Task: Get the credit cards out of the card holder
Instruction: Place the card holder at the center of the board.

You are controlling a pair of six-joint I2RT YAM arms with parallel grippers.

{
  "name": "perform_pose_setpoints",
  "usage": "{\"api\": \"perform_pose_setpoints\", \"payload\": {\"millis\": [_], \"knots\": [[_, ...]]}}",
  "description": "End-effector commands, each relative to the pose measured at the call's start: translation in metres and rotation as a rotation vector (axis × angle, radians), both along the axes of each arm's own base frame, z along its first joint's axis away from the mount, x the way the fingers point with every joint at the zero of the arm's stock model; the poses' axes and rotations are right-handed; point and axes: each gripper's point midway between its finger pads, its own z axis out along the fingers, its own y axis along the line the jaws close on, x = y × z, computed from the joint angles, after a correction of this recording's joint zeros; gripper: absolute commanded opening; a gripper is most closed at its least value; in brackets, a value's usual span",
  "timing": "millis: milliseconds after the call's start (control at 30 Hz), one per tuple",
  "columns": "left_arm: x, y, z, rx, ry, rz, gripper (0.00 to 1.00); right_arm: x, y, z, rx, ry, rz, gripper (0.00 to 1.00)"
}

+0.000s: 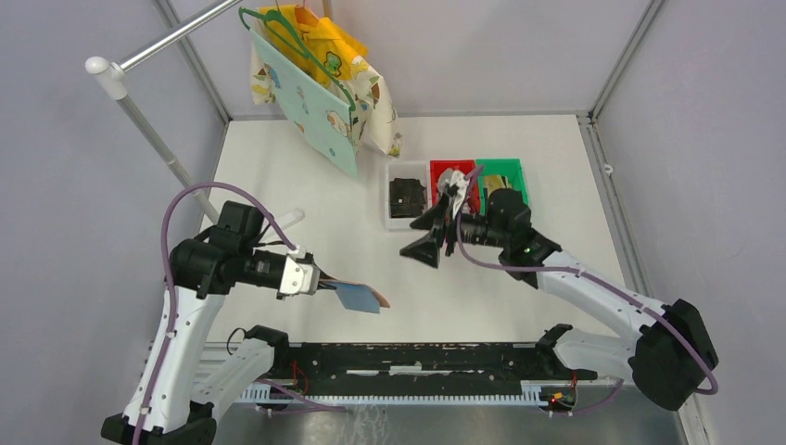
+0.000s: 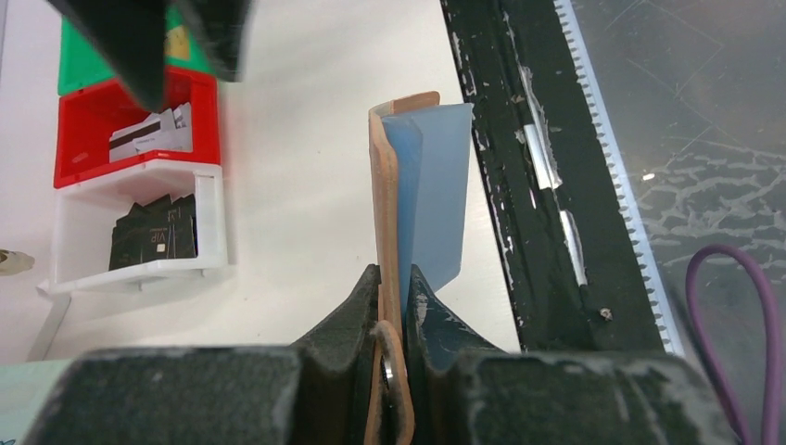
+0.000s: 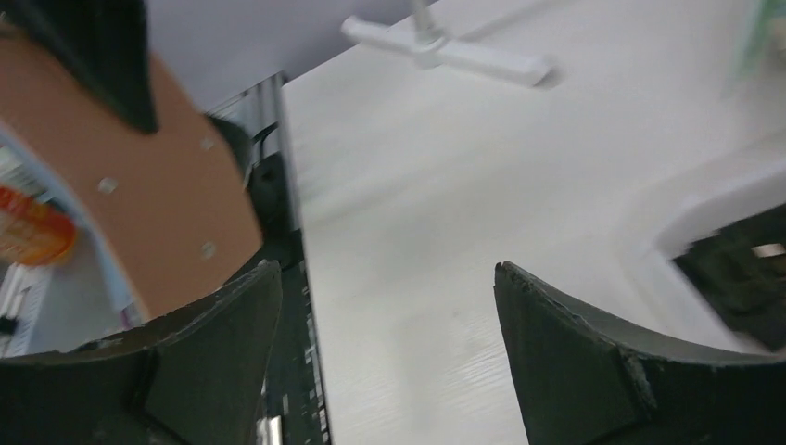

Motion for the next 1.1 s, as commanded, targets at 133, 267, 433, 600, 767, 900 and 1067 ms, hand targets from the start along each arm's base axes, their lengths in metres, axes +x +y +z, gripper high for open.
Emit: {"api": "perform_pose_setpoints", "payload": {"millis": [133, 267, 433, 600, 767, 900, 1067], "knots": [[0.037, 0.001, -0.031, 0.057, -0.190, -0.025, 0.02, -0.090, 0.020, 0.021, 0.234, 0.034, 0.270, 0.91], [0.062, 0.004, -0.060, 0.099, -0.244, 0.023, 0.02, -0.066, 0.015, -0.010, 0.114, 0.090, 0.108, 0.91], [0.092, 0.006, -0.098, 0.217, -0.279, 0.019, 0.02, -0.049, 0.008, -0.030, 0.045, 0.130, -0.006, 0.92], [0.138, 0.002, -0.117, 0.346, -0.365, 0.143, 0.28, -0.035, -0.005, -0.039, -0.006, 0.113, -0.124, 0.93], [0.151, -0.014, -0.132, 0.430, -0.312, 0.248, 0.33, -0.025, -0.014, -0.039, -0.040, 0.095, -0.188, 0.95], [0.132, -0.007, -0.151, 0.471, -0.222, 0.264, 0.33, -0.020, -0.018, -0.037, -0.058, 0.096, -0.210, 0.96], [0.087, 0.016, -0.186, 0.570, -0.089, 0.182, 0.39, -0.011, -0.026, -0.031, -0.061, 0.098, -0.249, 0.96]]}}
